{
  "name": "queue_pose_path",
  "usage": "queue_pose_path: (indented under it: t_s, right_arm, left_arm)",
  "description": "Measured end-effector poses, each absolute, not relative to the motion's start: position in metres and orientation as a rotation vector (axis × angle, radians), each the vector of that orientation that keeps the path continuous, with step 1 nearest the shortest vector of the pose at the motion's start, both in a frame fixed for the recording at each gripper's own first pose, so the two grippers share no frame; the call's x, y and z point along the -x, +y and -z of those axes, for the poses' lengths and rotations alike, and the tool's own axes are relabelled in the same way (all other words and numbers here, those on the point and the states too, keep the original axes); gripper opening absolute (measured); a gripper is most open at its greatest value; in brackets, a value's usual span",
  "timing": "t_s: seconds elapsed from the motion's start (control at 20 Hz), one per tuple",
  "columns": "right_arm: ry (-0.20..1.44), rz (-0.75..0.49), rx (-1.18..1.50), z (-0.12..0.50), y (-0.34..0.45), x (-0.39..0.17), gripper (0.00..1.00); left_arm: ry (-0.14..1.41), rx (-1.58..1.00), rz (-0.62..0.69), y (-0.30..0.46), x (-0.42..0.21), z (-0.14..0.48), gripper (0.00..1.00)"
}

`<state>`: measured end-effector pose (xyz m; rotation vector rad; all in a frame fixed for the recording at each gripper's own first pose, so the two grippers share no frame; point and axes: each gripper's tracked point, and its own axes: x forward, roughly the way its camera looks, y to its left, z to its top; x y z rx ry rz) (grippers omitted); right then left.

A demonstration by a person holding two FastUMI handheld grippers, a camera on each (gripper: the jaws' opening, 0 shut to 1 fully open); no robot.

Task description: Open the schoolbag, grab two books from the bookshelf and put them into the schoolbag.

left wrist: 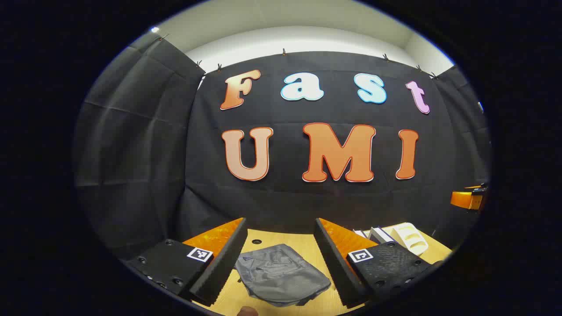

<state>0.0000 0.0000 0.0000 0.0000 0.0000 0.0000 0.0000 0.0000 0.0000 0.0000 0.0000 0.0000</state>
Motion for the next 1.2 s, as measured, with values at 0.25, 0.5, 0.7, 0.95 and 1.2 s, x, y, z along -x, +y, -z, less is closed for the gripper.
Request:
queue_pose_path:
  t_s: [0.25,0.5,0.7,0.95,1.2]
  right_arm:
    - [-0.01,-0.003,0.044,0.001,0.003,0.0,0.98]
    - [-0.016,0.003,0.042,0.008,0.003,0.002,0.97]
    - [-0.019,0.006,0.028,0.008,0.001,0.007,0.98]
    - [-0.031,0.03,0.006,0.005,-0.005,0.012,0.97]
    - [-0.034,0.045,0.016,0.003,-0.012,0.016,0.97]
  left_arm:
    - [0.001,0.014,-0.006,0.004,-0.001,0.0,0.96]
    - [0.007,-0.035,-0.011,0.007,0.004,0.007,0.96]
    - [0.023,0.006,0.026,-0.006,0.004,0.011,0.96]
    - [-0.003,-0.062,0.046,-0.013,0.006,0.005,0.96]
    - [-0.009,-0.057,0.035,-0.007,0.004,0.002,0.95]
